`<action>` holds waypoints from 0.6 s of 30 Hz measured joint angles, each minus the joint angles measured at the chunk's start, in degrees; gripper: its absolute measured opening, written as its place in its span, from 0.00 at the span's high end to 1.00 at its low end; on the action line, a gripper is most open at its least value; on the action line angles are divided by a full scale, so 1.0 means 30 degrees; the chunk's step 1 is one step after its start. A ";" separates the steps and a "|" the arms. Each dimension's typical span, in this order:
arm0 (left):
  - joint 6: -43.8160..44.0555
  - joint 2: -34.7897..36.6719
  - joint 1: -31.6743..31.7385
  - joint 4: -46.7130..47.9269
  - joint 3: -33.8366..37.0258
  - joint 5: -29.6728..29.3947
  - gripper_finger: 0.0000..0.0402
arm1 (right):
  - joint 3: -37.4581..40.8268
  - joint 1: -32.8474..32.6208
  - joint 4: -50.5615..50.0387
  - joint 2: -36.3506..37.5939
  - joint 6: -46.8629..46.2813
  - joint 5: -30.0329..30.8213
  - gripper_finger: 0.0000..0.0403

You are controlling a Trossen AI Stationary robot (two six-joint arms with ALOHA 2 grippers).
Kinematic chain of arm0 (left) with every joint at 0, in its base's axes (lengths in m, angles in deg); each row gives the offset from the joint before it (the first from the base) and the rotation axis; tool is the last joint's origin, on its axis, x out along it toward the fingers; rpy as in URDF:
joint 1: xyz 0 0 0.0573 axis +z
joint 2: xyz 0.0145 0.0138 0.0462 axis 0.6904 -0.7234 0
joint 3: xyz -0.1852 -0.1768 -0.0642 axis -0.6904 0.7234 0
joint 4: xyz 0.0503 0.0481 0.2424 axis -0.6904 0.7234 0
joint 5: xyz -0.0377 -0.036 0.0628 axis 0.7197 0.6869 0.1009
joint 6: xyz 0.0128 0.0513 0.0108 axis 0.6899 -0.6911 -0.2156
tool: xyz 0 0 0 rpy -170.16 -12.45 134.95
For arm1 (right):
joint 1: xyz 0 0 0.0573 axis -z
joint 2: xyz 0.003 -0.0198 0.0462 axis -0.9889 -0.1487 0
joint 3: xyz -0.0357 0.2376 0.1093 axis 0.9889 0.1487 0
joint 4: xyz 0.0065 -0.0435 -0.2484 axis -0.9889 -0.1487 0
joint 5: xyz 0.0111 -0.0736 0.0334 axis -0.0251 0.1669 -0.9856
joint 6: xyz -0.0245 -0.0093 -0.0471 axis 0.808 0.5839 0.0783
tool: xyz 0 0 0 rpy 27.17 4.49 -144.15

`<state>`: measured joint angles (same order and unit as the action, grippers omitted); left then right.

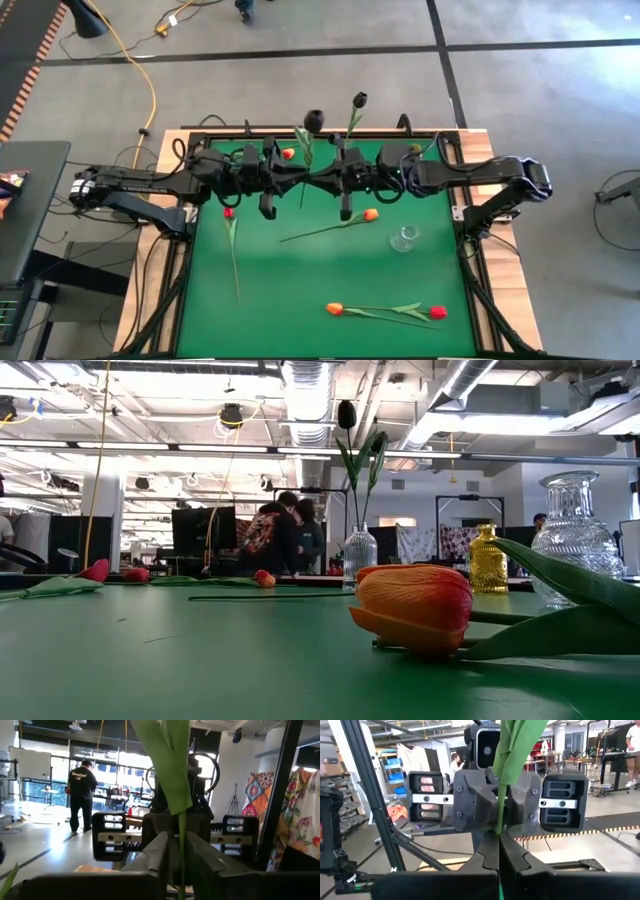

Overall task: Sort flowers into vase by color
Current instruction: Put the black flower into the top transparent vase

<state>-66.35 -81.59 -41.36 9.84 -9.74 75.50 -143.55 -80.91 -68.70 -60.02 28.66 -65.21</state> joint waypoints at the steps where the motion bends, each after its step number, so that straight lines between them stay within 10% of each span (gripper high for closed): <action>1: -0.0201 0.0015 0.0000 0.0108 0.0000 0.0000 0.85 | 0.0000 -0.0004 -0.0194 0.0205 0.0034 -0.0006 0.95; 10: -0.0701 0.1601 0.0000 0.3010 0.0015 -0.0643 0.62 | 0.0566 -0.0022 -0.3869 0.3128 0.1893 0.2083 0.95; 18: -0.0527 0.3646 0.0000 0.7415 0.0015 -0.1840 0.58 | 0.7206 0.0460 0.0441 0.8328 0.1951 0.5104 0.96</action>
<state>-67.93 -70.65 -41.36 32.09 -9.69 69.98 -121.93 -79.53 -67.38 -35.04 34.52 -49.90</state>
